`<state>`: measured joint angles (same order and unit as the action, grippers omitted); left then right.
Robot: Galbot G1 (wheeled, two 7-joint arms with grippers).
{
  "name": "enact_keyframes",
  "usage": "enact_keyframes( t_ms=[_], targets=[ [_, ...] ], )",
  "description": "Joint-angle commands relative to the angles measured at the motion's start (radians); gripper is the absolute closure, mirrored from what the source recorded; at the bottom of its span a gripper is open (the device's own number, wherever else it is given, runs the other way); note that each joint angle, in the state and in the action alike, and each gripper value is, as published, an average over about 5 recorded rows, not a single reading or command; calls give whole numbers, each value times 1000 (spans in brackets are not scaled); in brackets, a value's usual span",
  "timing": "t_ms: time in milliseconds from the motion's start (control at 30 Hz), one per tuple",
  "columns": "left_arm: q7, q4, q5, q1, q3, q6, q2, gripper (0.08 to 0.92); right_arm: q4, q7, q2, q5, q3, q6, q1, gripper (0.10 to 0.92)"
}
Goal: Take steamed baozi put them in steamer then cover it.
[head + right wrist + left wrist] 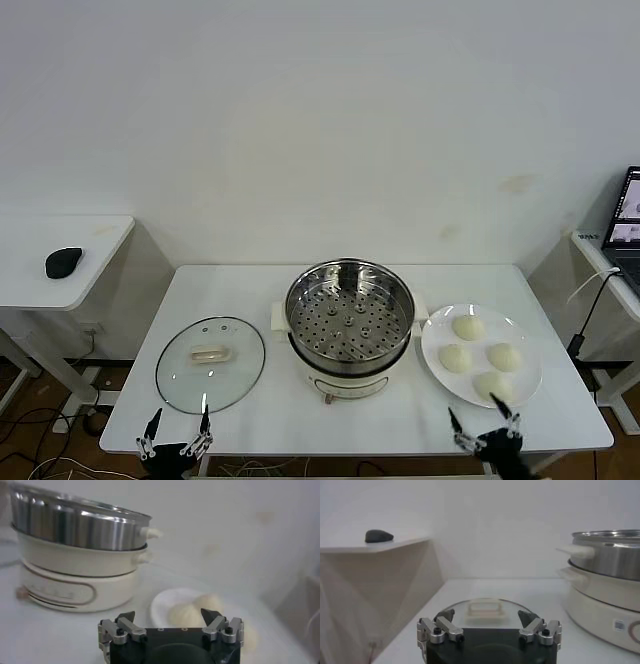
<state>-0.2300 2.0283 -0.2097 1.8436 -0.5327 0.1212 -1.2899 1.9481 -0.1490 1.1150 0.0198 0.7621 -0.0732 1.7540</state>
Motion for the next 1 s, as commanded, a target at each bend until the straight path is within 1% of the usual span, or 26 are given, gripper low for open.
enact_keyframes(
  t_ms=[33,133,267,400,533,733,867,1000],
  targets=[
    [-14,12,13,-16,-26,-50,18,177,-44,-87,-262,323,129,65,-142,203],
    [-13,11,13,-17,-24,-50,16,177,-63,-158,-362,366,129,117,-206,203],
    [-11,9,15,-22,-23,-50,15,177,-105,-304,-526,376,89,178,-325,203],
    [-11,10,17,-28,-30,-50,21,177,-183,-443,-656,347,-10,181,-471,203],
    [-15,9,29,-34,-37,-48,26,177,-283,-565,-742,280,-235,186,-688,203],
    [-22,7,50,-39,-43,-44,27,177,-443,-706,-772,203,-676,190,-1102,203],
    [-24,6,50,-38,-51,-44,34,177,-557,-792,-735,169,-971,177,-1358,203],
    [-25,5,50,-39,-62,-43,41,177,-663,-871,-682,137,-1180,155,-1551,203]
  ],
)
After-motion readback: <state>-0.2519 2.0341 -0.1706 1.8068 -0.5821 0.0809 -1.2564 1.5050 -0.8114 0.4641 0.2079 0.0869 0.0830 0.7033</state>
